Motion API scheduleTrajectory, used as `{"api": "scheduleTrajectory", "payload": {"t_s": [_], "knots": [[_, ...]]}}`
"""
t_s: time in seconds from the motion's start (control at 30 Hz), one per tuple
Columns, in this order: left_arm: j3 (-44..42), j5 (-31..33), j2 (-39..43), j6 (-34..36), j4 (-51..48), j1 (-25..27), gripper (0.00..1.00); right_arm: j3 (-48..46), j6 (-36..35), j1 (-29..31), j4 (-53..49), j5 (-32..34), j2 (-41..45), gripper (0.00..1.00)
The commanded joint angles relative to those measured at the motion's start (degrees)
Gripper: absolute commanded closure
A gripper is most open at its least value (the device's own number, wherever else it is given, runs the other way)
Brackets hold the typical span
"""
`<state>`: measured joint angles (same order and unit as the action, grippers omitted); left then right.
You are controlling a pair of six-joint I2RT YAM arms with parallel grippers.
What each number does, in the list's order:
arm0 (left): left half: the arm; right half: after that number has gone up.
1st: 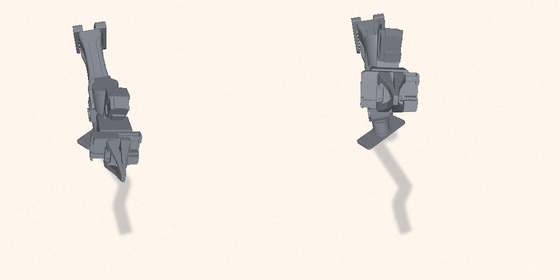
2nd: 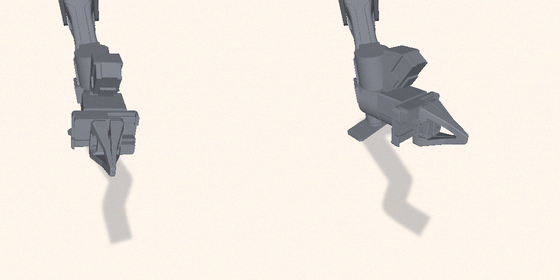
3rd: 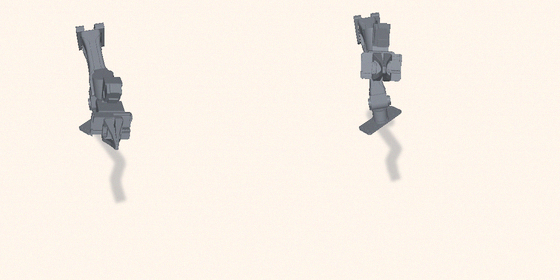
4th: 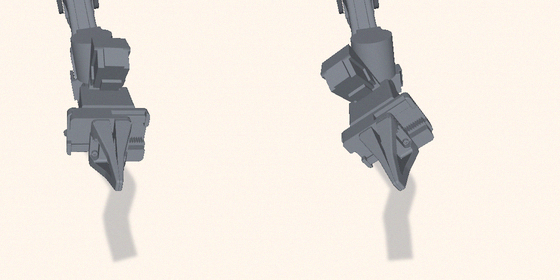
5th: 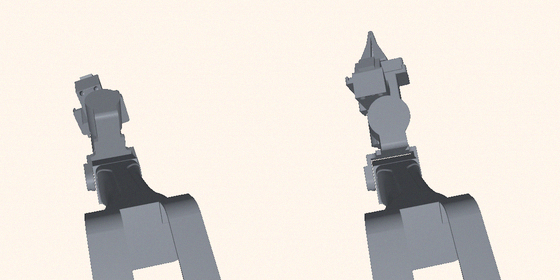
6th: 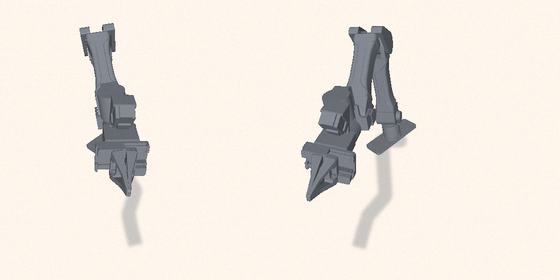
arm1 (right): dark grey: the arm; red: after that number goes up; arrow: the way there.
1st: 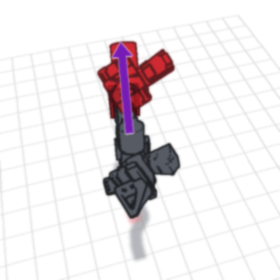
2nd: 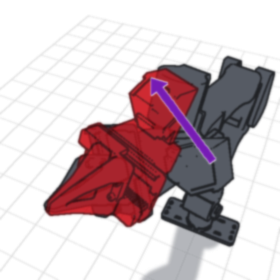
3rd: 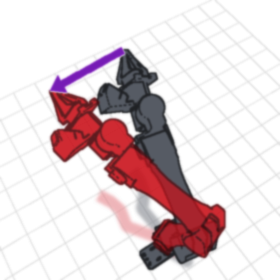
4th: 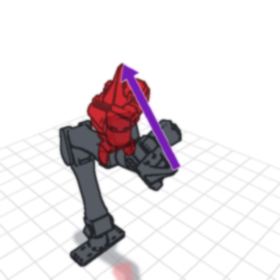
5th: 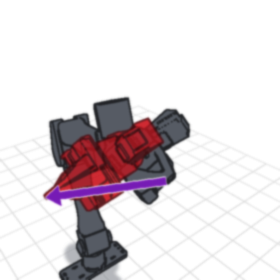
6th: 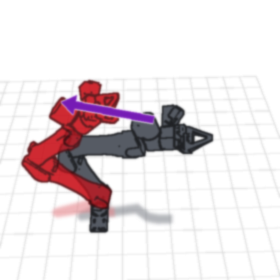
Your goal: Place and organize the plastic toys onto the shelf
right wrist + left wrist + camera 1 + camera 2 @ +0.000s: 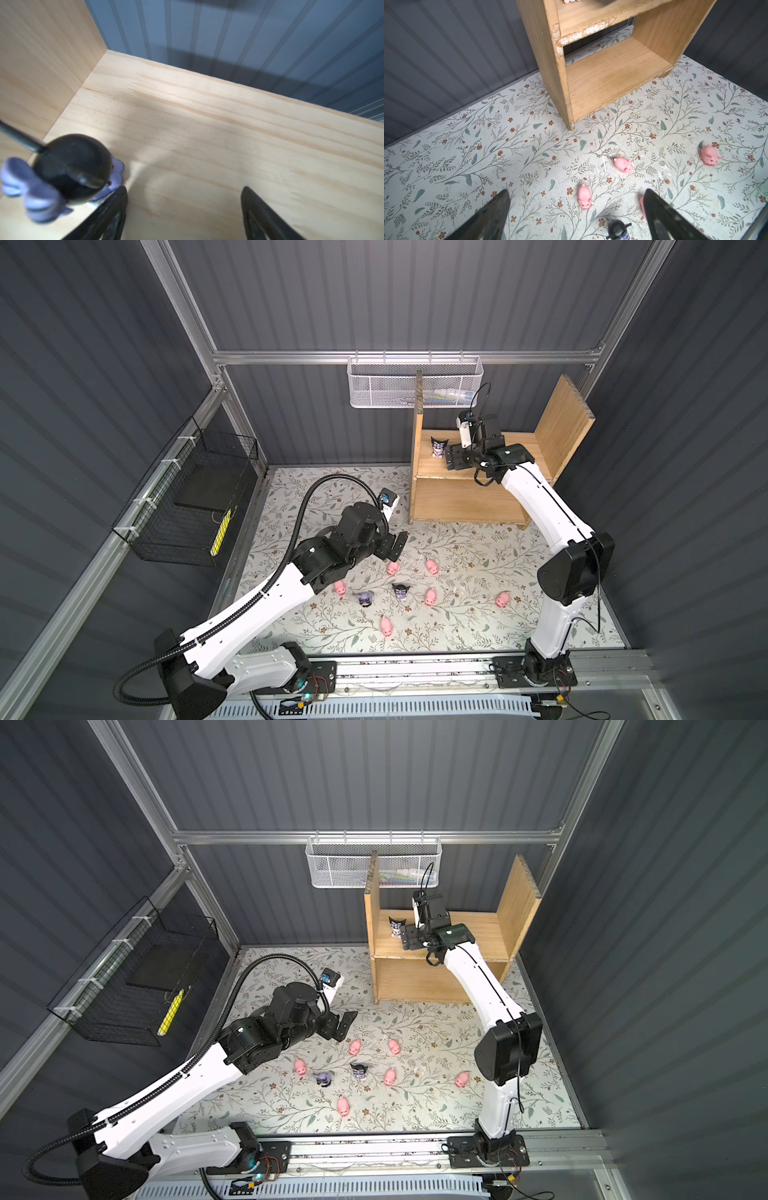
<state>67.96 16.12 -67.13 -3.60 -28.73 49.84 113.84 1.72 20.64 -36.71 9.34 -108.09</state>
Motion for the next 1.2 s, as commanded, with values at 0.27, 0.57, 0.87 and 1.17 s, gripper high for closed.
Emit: {"api": "scheduleTrajectory", "payload": {"t_s": [0.27,0.57,0.87,1.17], "knots": [[-0.61,1.29,1.11,0.43,-1.07,0.23,0.00,0.88,0.31,-0.43,-1.29,-0.59,-0.98,0.17],[-1.16,1.55,0.28,0.69,-0.54,0.24,0.00,2.67,-0.53,-0.52,-1.64,0.05,-2.98,0.17],[-0.74,1.90,-0.29,1.03,-0.64,0.25,0.00,3.92,-0.94,-1.22,-1.72,-0.34,-4.20,0.17],[-0.49,1.87,-1.11,0.96,-0.54,0.18,0.00,4.36,-1.27,-1.58,-1.95,-0.69,-4.77,0.17]]}}
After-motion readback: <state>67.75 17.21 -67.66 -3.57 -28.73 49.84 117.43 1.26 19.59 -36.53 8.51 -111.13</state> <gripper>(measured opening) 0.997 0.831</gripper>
